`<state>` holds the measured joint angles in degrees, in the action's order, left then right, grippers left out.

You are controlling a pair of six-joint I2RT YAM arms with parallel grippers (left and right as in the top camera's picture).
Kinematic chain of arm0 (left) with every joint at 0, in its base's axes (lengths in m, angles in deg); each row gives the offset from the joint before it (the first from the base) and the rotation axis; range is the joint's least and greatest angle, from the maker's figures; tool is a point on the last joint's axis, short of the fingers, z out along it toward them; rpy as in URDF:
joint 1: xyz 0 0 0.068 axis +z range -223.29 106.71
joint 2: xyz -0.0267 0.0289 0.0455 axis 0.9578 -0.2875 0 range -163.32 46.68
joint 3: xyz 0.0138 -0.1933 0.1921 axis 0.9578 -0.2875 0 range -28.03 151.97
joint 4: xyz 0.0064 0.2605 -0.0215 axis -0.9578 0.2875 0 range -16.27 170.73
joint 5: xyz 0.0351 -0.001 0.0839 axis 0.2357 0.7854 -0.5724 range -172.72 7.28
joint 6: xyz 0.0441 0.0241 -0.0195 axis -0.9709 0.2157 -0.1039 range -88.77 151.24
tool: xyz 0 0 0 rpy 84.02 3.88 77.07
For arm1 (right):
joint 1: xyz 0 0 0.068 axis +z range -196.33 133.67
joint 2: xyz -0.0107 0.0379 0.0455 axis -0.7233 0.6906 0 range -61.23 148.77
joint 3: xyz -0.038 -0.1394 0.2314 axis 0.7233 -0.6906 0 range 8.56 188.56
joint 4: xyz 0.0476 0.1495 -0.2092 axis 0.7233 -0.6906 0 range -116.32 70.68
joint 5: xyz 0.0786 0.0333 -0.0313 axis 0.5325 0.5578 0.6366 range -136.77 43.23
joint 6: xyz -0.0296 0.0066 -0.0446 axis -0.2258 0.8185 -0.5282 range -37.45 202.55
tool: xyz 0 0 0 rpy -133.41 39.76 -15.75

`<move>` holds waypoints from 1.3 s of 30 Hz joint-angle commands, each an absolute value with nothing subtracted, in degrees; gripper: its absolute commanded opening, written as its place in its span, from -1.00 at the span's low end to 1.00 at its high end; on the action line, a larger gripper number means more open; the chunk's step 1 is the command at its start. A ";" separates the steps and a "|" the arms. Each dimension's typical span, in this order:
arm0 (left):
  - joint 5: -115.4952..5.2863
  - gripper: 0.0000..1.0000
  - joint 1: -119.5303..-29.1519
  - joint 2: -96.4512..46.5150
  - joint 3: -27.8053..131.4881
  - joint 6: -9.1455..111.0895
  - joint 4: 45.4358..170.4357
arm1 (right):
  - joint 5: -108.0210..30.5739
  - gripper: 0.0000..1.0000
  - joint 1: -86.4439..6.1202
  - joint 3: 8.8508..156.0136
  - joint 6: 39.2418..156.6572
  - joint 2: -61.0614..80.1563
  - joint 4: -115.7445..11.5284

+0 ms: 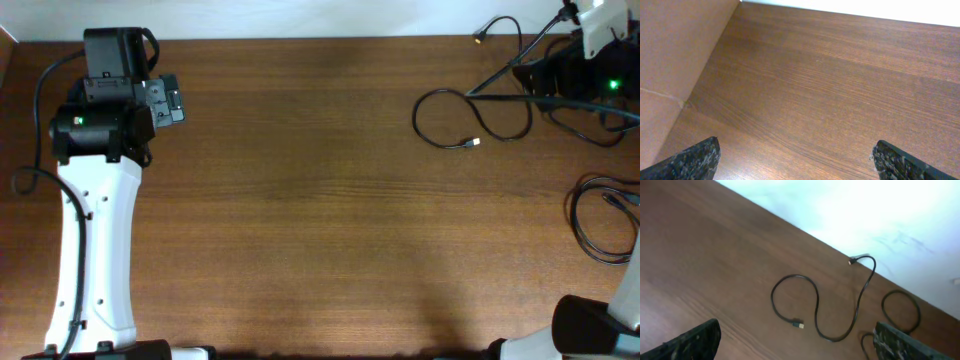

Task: Untangle cables

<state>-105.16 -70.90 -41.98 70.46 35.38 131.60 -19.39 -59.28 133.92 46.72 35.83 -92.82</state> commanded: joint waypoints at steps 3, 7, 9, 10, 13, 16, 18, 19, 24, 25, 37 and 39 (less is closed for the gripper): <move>-104.28 0.98 -70.79 -41.18 71.47 35.53 132.03 | -18.49 0.93 -56.06 126.53 42.59 40.07 -91.94; -103.01 0.98 -70.77 -41.18 71.47 35.51 132.56 | -17.40 0.93 -51.32 118.86 45.43 52.20 -90.22; -103.01 0.98 -70.77 -41.18 71.47 35.51 132.56 | -16.96 0.93 -49.18 118.86 45.47 56.18 -89.63; -103.01 0.98 -70.77 -41.18 71.47 35.51 132.56 | -16.99 0.93 -47.69 118.79 45.25 58.34 -89.65; -103.04 0.98 -70.77 -41.18 71.47 35.51 132.56 | -17.38 0.92 -45.79 118.68 43.72 62.69 -88.77; -103.04 0.98 -70.77 -41.18 71.45 35.51 132.56 | -18.52 0.88 -46.05 118.57 42.02 65.53 -88.16; -103.06 0.98 -70.77 -41.18 71.47 35.49 132.56 | -18.52 0.87 -46.03 118.57 42.02 67.81 -87.61; -103.06 0.98 -70.77 -41.18 71.47 35.49 132.56 | -18.93 0.87 -46.07 118.57 42.02 69.25 -87.20; -103.23 0.98 -70.77 -41.18 71.45 35.49 132.80 | -25.86 0.81 -46.07 118.44 37.69 73.36 -86.22; -103.45 0.99 -70.77 -41.18 71.45 35.44 133.02 | -30.21 0.81 -46.05 118.44 35.24 73.42 -86.04; -103.45 0.98 -70.77 -41.18 71.47 34.22 133.19 | -35.98 0.56 -46.05 113.59 26.00 76.11 -74.96; -103.45 0.98 -70.77 -41.18 71.47 34.22 133.19 | -35.59 -0.92 -46.01 108.91 26.00 76.11 -72.18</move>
